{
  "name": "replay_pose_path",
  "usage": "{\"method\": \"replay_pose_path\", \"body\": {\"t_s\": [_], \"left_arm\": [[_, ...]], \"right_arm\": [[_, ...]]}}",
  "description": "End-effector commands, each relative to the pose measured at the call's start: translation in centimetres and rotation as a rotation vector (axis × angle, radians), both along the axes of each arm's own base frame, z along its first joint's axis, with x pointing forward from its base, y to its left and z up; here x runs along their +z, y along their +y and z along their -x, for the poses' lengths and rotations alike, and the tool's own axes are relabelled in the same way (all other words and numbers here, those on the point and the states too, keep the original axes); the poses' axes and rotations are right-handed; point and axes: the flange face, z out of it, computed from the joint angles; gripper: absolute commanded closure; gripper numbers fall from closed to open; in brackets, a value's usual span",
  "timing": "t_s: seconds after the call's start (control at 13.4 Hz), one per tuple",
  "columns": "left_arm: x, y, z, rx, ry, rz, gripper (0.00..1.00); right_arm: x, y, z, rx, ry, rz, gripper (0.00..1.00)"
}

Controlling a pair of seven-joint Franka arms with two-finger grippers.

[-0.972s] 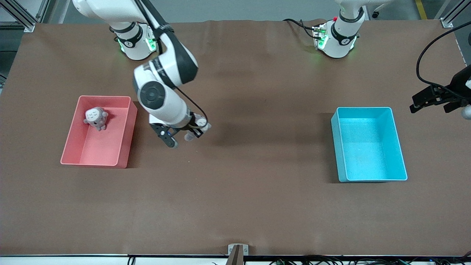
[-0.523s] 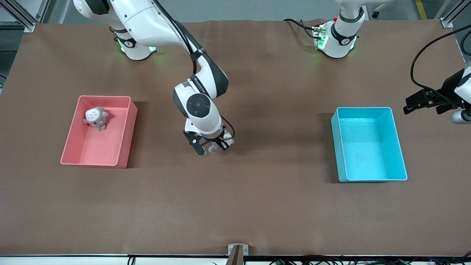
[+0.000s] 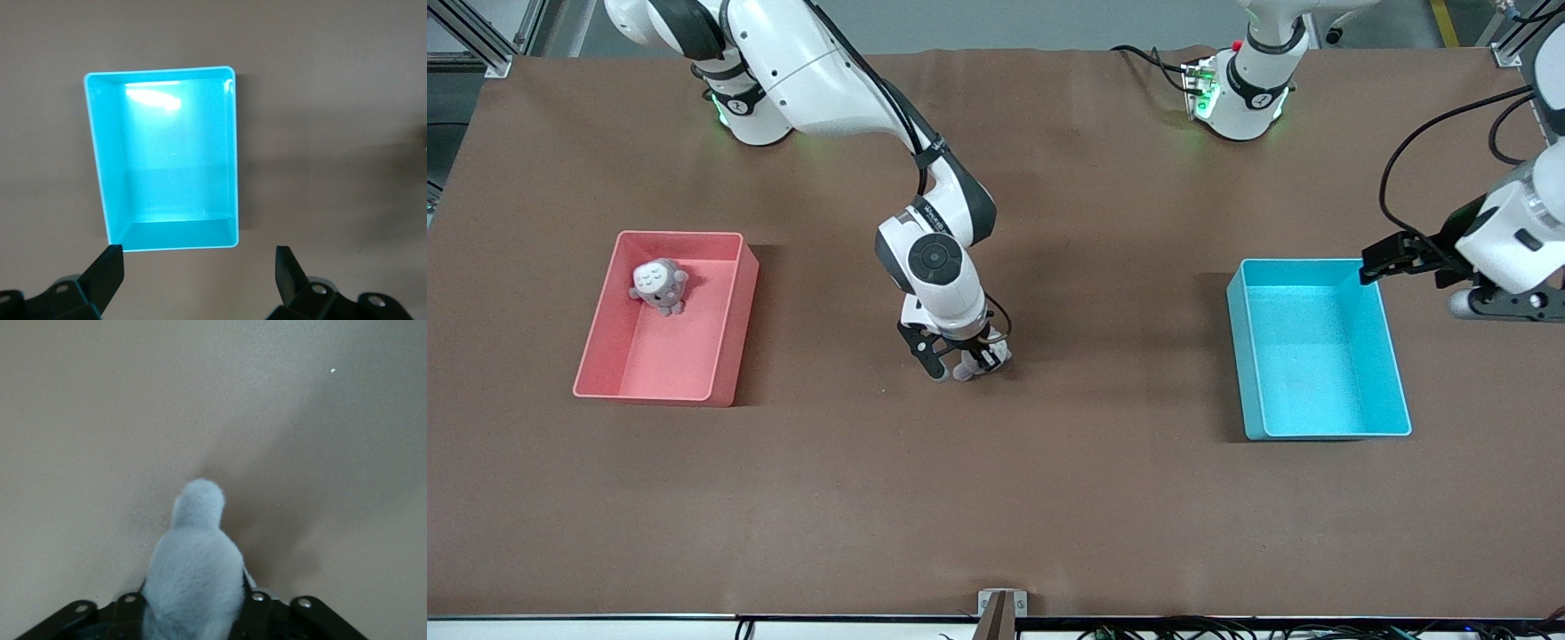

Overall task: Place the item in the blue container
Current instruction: 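Release the plush on the table while the left gripper reaches it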

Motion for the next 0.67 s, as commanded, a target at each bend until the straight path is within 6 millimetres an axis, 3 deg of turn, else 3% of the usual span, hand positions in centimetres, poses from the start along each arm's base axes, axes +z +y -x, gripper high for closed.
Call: {"method": "replay_pose_path", "body": {"t_s": [0.0, 0.15, 0.37, 0.6], "left_arm": [[-1.8, -3.1, -0.7, 0.019, 0.014, 0.013, 0.0], [-3.7, -5.6, -1.2, 0.03, 0.027, 0.008, 0.0], [-6.1, -9.6, -1.8, 0.066, 0.025, 0.003, 0.0], [-8.9, -13.9, -2.3, 0.106, 0.013, 0.001, 0.0]], "right_arm": [[0.4, 0.2, -0.5, 0.0, -0.028, 0.018, 0.0], [2.3, -0.3, -1.8, 0.029, -0.068, 0.035, 0.0], [5.2, -3.1, -4.3, 0.152, -0.069, 0.102, 0.0], [9.3, -7.6, -6.6, 0.288, -0.029, 0.141, 0.0]]}}
